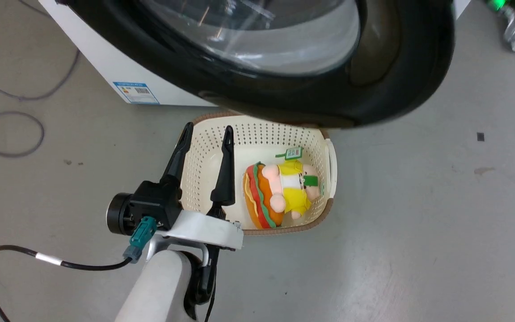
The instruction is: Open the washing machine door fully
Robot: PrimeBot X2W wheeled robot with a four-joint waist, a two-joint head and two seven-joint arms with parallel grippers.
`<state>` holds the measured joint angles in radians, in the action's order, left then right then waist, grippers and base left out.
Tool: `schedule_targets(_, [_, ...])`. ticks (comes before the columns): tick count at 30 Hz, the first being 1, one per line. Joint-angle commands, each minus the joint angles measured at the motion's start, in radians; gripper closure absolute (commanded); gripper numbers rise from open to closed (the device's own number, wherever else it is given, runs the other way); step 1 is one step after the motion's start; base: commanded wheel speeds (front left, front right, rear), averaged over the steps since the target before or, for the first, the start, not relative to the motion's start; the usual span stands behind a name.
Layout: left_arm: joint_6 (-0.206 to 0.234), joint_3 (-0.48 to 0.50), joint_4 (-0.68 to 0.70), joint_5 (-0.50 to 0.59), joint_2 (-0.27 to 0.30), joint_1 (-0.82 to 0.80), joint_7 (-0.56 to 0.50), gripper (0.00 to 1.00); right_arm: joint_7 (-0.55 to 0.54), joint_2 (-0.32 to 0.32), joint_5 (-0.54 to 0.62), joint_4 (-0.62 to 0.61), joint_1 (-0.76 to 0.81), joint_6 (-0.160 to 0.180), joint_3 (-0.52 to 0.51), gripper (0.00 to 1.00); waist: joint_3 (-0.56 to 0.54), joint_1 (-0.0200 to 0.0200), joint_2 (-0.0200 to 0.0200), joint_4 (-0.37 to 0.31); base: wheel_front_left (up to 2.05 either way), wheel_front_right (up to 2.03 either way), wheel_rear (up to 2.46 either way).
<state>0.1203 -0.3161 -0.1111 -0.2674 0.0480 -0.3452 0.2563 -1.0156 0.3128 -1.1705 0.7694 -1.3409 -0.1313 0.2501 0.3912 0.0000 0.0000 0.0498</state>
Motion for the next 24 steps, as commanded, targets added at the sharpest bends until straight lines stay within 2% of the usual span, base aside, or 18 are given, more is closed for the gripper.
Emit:
schedule_targets(1, [-0.004,0.001,-0.006,-0.003,0.002,0.02,0.006,0.0,-0.011,-0.012,-0.01,-0.013,0.04,0.001,0.001,1.0,-0.02,0.0,0.0,0.002,0.0,0.0,0.0])
schedule_targets(12, [-0.021,0.023,-0.028,0.03,0.002,0.092,0.006,0.0,-0.067,-0.06,-0.055,-0.11,0.245,0.001,0.002,1.0,-0.129,0.0,0.0,0.015,0.0,0.0,0.0])
schedule_targets(24, [-0.069,0.085,-0.062,0.107,0.002,0.191,0.006,0.0,-0.119,-0.137,-0.082,-0.203,0.437,0.001,0.0,1.0,-0.228,0.0,0.0,0.027,0.0,0.0,0.0])
